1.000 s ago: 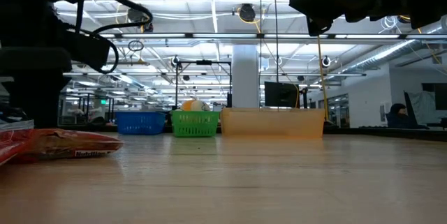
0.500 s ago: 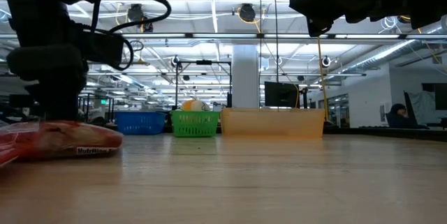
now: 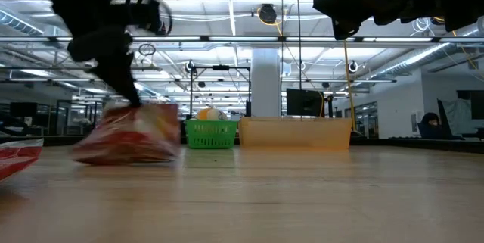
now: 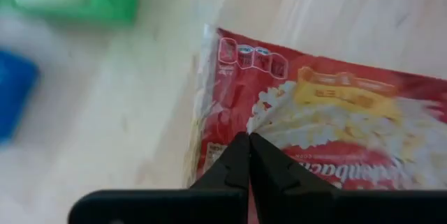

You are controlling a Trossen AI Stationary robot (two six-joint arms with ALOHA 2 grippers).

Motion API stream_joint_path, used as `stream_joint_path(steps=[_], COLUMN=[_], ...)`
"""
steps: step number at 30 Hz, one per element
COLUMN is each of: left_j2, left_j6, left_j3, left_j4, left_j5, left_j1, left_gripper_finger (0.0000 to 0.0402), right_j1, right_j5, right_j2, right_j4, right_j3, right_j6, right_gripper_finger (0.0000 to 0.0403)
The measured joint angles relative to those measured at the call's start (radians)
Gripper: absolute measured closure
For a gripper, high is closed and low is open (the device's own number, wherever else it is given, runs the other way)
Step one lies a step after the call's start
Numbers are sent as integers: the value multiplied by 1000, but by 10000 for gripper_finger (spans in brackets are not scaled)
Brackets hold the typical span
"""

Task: Pick & Place Food Item
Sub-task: Put the top red popcorn bag into the orange bin

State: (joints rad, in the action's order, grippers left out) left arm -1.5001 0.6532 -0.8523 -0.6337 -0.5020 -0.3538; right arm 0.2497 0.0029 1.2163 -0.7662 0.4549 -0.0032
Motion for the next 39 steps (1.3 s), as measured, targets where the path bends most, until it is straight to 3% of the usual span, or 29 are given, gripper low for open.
stream_joint_path(steps=[3,10,15,19,27,33,39], left_j2=[3,-4,-4,-4,-4,-4,-4], left_j6=[-130,-425,-599,-635,-546,-490,-423], left_j3=[-80,-265,-318,-320,-320,-320,-320], left_j4=[0,14,117,173,166,168,168], left_j5=[-63,-154,-156,-142,-128,-128,-127], left_j1=[-1,-6,-6,-6,-5,12,24], left_gripper_finger=[400,401,401,401,401,401,391], right_j1=[-1,-8,-59,-101,-58,-59,-85], right_j5=[7,178,180,132,126,127,130], right_j2=[0,41,94,122,356,597,715], right_j4=[0,-2,-32,-24,-18,120,300], right_j3=[0,0,0,1,118,342,518], right_j6=[25,154,291,358,43,-106,-277], right_gripper_finger=[273,269,236,203,161,161,172])
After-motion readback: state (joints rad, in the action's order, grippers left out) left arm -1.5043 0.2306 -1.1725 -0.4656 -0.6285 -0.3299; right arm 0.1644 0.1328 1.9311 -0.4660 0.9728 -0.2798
